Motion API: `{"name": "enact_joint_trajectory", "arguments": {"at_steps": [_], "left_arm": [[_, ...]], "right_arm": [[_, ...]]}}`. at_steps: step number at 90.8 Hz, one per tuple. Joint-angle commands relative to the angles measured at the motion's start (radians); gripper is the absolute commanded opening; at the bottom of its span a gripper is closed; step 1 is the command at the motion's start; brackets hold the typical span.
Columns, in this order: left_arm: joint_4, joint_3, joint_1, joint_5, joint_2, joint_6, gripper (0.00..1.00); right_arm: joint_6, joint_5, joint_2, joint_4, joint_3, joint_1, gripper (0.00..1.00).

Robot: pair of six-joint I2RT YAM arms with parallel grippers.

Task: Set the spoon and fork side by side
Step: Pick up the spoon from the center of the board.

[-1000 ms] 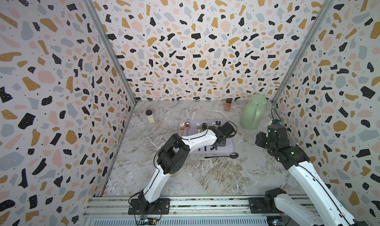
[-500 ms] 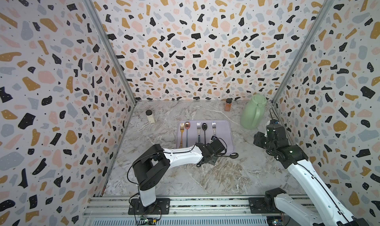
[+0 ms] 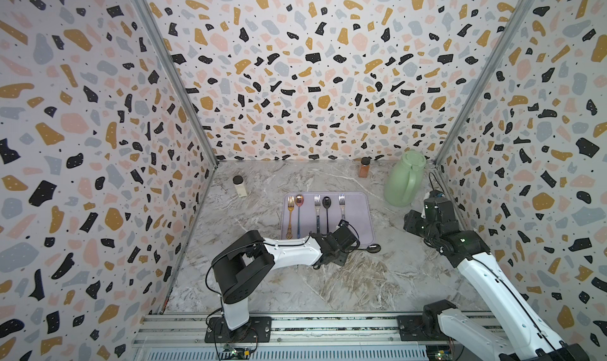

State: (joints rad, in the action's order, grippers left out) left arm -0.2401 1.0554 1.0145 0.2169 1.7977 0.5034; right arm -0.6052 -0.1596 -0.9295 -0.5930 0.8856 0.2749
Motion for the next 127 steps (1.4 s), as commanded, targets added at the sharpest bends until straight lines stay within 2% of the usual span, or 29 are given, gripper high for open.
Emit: {"name": "enact_joint_trajectory", "arguments": {"at_steps": [1,13,33,61,77,107,127], "left_arm": [[0.045,-0.013,-0.009,-0.027,0.024,-0.026,0.6],[0.087,-0.026,-0.017,-0.053,0.041,-0.02,0.56],[0.098,-0.035,-0.019,-0.09,0.057,-0.026,0.55],[0.177,-0.134,0.009,-0.146,0.001,0.003,0.54],[0.196,-0.188,0.088,-0.136,-0.058,0.072,0.54],[0.268,-0.22,0.278,-0.229,-0.078,0.149,0.53],[0.244,-0.182,0.366,-0.206,-0.102,0.156,0.53]], "right_arm": [[-0.002,0.002,0.003,0.003,0.019,-0.003,0.5],[-0.002,0.002,0.004,0.001,0.02,-0.003,0.5],[-0.001,0.003,0.006,-0.003,0.019,-0.002,0.5],[-0.008,0.002,-0.013,-0.019,0.027,-0.004,0.5],[-0.013,0.01,-0.024,-0.039,0.029,-0.003,0.51],[-0.058,0.06,-0.052,-0.134,0.01,-0.003,0.52],[-0.1,0.21,-0.083,-0.115,-0.09,0.01,0.47]]}}
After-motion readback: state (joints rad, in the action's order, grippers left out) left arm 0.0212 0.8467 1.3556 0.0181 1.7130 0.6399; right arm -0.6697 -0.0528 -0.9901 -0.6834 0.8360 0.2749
